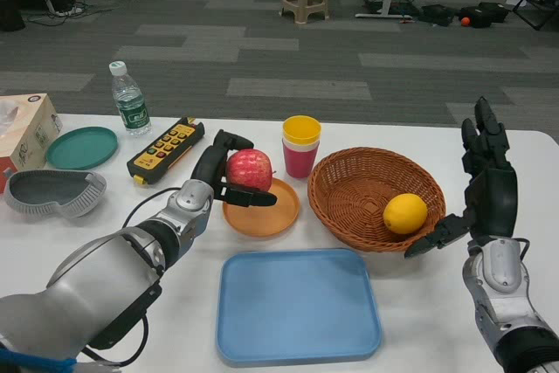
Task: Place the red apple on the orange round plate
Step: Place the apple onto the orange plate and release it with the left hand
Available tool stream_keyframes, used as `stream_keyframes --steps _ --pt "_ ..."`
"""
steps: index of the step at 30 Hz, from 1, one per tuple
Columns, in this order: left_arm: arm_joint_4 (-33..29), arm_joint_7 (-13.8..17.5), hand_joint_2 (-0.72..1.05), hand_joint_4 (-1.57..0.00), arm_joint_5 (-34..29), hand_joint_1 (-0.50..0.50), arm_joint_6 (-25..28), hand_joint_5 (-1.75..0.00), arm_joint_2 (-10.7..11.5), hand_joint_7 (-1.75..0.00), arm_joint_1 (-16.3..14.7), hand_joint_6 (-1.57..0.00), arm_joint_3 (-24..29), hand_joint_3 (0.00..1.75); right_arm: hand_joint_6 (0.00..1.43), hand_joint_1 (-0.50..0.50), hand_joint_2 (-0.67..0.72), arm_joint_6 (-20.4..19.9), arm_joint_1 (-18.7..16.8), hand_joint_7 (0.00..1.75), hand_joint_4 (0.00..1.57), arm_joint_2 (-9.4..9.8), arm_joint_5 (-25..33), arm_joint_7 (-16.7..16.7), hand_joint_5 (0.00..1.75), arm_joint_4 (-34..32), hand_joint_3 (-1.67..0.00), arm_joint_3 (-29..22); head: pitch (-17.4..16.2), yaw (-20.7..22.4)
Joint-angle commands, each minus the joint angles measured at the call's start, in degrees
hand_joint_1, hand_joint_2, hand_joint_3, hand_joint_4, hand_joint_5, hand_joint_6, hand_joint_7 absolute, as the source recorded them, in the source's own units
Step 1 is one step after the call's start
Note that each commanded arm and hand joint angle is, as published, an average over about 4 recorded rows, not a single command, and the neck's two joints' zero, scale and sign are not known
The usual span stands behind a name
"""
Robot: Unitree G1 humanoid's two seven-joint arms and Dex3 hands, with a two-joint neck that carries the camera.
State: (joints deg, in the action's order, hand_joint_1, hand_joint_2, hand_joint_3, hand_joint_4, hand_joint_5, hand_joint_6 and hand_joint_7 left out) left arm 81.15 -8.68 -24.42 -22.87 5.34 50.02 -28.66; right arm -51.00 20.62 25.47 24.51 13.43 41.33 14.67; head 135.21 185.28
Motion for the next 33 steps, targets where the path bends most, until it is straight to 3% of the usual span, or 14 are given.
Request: stream_keyframes --steps 1,8,12,33 --pt "1.16 -0.64 0.34 -0.56 0.25 0.5 2.04 -1.75 -0.33 -1.68 1.53 -0.5 -1.14 0.09 0.0 0.21 0.72 -0.33 0.03 0.0 0.0 -0.16 0.18 0.19 0.0 0.55 0.0 0.23 -0.18 -0.42" --pt "1.38 -2.04 0.25 -0.56 1.75 0.5 7.4 -1.75 -1.47 -1.68 2.5 -0.5 -6.94 0.09 0.0 0.21 0.72 -0.28 0.03 0.0 0.0 -0.16 0.18 0.33 0.0 0.81 0.0 0.45 -0.23 -1.96" --pt "1.56 -2.79 0.25 -0.56 1.88 0.5 7.53 -1.75 -1.91 -1.68 2.63 -0.5 -8.39 0.09 0.0 0.21 0.72 -0.33 -0.01 0.0 0.0 -0.16 0.18 0.37 0.0 0.5 0.0 0.41 -0.23 -2.05" --pt "3.6 -3.49 0.21 -0.52 2.52 0.5 10.15 -1.75 -2.44 -1.71 2.54 -0.5 -9.51 0.04 0.0 0.21 0.72 -0.33 -0.84 0.0 0.0 -0.16 0.18 0.37 0.0 -0.35 0.0 -0.25 0.14 -2.59"
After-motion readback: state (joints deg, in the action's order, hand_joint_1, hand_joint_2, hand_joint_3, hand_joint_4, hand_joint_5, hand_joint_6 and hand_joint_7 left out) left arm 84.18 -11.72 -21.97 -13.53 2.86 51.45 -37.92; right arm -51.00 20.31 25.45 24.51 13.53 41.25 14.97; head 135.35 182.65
